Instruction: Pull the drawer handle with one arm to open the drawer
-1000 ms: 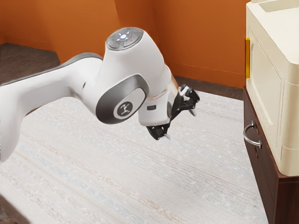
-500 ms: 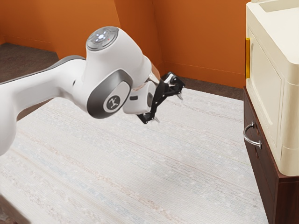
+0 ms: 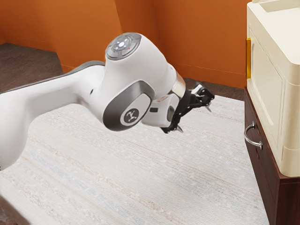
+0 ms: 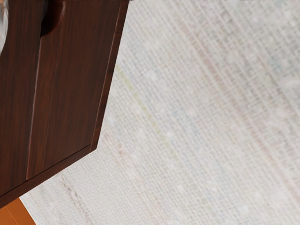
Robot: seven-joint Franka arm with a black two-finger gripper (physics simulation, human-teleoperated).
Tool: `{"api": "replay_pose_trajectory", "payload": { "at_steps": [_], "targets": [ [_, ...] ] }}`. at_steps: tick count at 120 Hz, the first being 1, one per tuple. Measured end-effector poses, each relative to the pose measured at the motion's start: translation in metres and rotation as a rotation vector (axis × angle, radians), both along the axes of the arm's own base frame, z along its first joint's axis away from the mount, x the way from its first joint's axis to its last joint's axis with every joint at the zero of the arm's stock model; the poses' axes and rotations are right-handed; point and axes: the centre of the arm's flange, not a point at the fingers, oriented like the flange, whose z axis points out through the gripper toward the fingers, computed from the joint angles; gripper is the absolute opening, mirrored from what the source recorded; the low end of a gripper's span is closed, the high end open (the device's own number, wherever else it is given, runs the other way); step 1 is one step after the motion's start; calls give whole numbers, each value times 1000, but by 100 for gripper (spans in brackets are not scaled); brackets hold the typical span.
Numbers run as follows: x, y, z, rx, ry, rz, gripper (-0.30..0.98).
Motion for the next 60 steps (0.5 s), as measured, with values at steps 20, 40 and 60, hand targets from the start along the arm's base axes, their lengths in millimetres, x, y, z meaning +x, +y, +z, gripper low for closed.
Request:
{"api": "replay_pose_trajectory", "payload": {
  "at_steps": [20,40,60],
  "targets": [
    [6,12,-8,0,12,12,69],
    [9,13,-6,-4,7,8,69],
    [8,-9,-10,-11,11,-28,69]
  ]
}}
